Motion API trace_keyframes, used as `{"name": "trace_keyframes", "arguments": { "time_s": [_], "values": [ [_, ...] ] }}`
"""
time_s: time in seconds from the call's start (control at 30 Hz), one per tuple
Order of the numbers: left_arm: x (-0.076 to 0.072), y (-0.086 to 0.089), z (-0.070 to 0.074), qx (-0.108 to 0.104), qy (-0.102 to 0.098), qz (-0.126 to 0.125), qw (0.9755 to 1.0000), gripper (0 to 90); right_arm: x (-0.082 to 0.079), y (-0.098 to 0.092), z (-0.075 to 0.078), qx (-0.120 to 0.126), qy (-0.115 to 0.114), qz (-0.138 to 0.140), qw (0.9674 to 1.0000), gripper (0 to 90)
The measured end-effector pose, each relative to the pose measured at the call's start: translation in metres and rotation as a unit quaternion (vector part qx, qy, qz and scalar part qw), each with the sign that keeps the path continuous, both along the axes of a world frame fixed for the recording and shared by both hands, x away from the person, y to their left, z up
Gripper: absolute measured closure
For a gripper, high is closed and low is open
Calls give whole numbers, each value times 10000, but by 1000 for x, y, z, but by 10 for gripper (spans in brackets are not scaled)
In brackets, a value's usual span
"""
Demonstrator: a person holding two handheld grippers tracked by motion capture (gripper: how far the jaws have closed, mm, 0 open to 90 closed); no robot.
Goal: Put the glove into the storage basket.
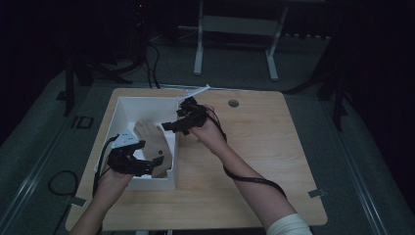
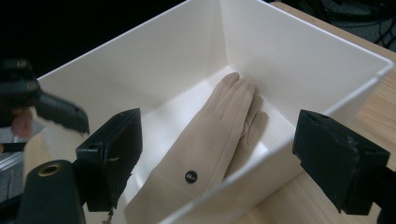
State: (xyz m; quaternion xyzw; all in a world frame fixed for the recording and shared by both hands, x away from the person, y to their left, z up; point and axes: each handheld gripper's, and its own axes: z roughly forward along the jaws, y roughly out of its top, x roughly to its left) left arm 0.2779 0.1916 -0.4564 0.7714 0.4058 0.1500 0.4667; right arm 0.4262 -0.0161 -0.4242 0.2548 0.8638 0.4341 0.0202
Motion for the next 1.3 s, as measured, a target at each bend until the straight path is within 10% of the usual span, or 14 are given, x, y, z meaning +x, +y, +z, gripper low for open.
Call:
{"name": "trace_keyframes", "arguments": {
  "time_s": [0.6, 1.3],
  "values": [
    [-4, -70, 23, -117, -235, -827, 9962, 110, -30, -83, 2, 162, -212, -8, 9996, 157],
    [-4, -149, 2, -32, -238, -1748, 9843, 112, -50, -149, -23, 10, -218, -211, 9995, 157]
  ]
}}
